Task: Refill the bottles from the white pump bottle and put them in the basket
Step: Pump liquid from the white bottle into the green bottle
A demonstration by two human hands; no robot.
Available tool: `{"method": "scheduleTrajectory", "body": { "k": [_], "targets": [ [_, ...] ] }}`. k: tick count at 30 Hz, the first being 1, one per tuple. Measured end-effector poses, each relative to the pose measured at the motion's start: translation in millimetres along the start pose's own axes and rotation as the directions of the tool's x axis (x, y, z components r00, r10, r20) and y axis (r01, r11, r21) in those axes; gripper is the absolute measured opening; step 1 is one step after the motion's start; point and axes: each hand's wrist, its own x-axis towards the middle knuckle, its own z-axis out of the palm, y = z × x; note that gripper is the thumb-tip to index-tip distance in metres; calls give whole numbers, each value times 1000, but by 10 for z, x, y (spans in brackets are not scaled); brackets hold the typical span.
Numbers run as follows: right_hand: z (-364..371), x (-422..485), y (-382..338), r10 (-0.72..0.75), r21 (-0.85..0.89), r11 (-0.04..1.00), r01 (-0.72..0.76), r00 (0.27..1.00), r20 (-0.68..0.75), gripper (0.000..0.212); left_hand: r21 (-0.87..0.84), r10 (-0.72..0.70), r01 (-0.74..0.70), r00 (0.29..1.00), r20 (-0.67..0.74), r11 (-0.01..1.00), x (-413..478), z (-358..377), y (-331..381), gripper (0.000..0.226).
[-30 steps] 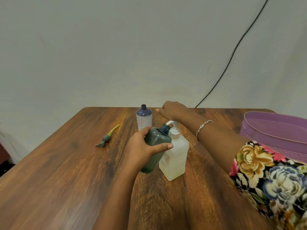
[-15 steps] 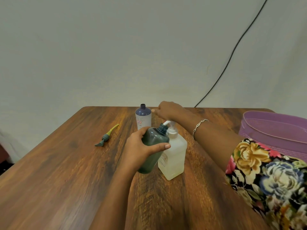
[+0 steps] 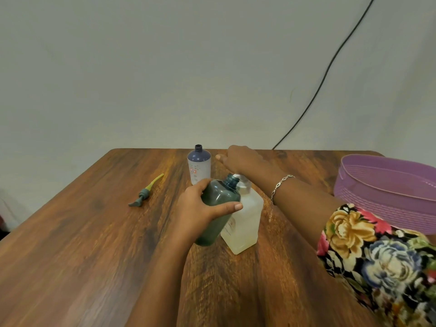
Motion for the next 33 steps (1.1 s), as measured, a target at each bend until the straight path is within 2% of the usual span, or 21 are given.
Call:
{"method": "scheduleTrajectory", "body": {
  "k": [3,6,14,17,23,29,33],
  "targets": [
    [-81,11,47,-10,79,997,8,1000,25,42,3,2,-2,1000,13,1000,-9,12,28,91],
    [-151,9,46,-42,86,996,38,998,44,41,0,1,-1,1000,-1,1000,-15,-3,46,90],
    [-115,0,-20,-41,-17,999,40,999,-9,37,-7,-2,2,1000,-2,1000,6,-16,36,94],
    [-59,-51,-40,-18,-80,997,15,999,-35,42,-5,-10,10,1000,-8,1000,-7,3,18,89],
    [-18,-11,-15,-9,-35,999,9,1000,-3,41,-7,-9,9,1000,-2,1000,-27,-16,13,101],
    [-168,-8,-10,-30,19,999,30,1000,-2,44,11,0,0,1000,-22,1000,-35,-56,50,80],
    [-141,-32,-10,-14,-7,1000,14,1000,-13,41,5,-2,2,1000,-10,1000,-42,-44,95,90]
  ]
}}
